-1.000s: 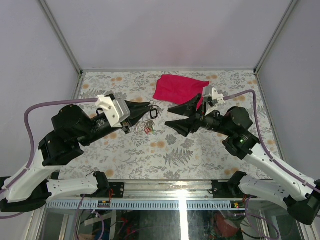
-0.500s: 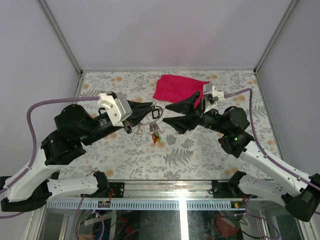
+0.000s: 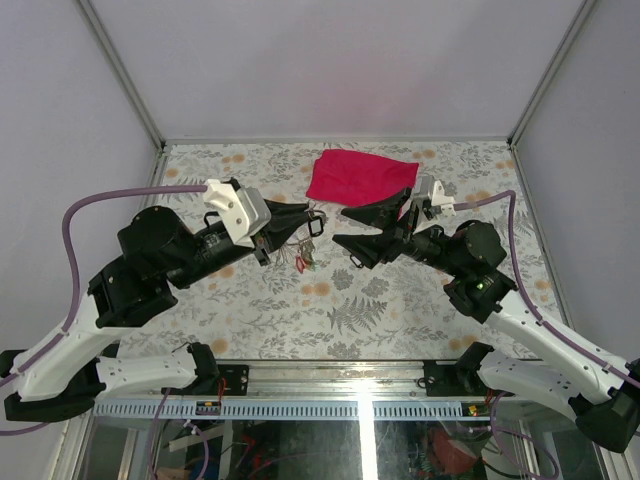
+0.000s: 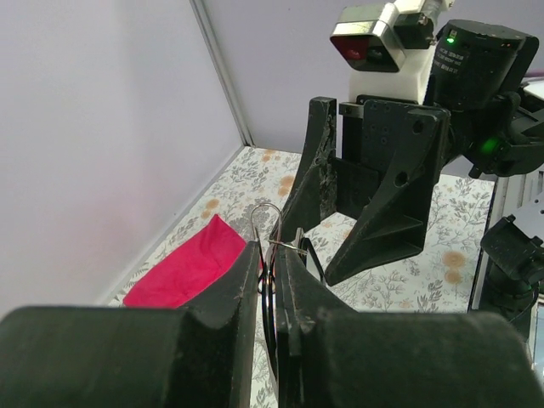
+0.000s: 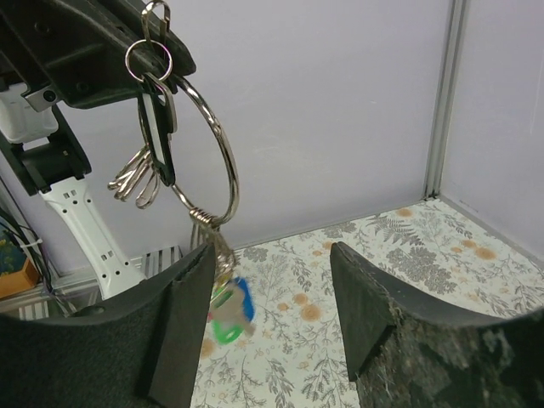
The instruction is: Put the keys on the keyring
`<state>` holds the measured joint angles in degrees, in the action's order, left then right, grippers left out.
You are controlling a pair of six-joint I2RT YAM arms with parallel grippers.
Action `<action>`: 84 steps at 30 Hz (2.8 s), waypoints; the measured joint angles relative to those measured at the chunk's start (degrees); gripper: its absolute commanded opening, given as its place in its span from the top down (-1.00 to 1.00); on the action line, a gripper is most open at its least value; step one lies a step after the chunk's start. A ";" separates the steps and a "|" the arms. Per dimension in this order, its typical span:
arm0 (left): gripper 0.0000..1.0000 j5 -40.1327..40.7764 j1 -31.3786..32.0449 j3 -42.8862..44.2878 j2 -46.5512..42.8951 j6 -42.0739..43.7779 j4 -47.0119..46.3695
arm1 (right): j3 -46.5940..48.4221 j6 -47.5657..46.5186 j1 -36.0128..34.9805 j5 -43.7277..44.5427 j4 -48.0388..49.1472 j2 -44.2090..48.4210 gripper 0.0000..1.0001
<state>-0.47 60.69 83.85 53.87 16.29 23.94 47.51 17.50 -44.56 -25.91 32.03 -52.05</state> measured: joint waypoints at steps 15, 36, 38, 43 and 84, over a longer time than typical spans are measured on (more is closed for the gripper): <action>1.00 0.90 0.00 -0.98 -1.25 -5.66 -3.91 | 0.98 -0.98 0.00 0.96 -0.28 0.07 -0.25; 1.00 11.98 0.00 2.64 4.59 -12.00 -3.30 | -0.11 -32.79 -10.60 -4.52 -0.66 1.64 -0.10; 1.00 13.22 0.00 3.61 5.40 -12.46 -3.26 | 0.55 -35.63 -12.52 -2.47 -1.01 0.09 -0.13; 1.00 15.04 0.00 4.87 6.25 -13.16 -2.97 | 0.59 -40.19 -14.86 2.01 1.20 -2.67 -0.25; 1.00 22.43 0.00 5.53 10.29 -16.06 -0.68 | 6.67 -7.08 -15.78 20.96 15.50 -15.45 0.16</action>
<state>21.96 60.69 89.38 64.16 0.23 23.27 54.17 10.41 -60.34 -4.95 47.53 -67.51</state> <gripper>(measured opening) 0.087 0.479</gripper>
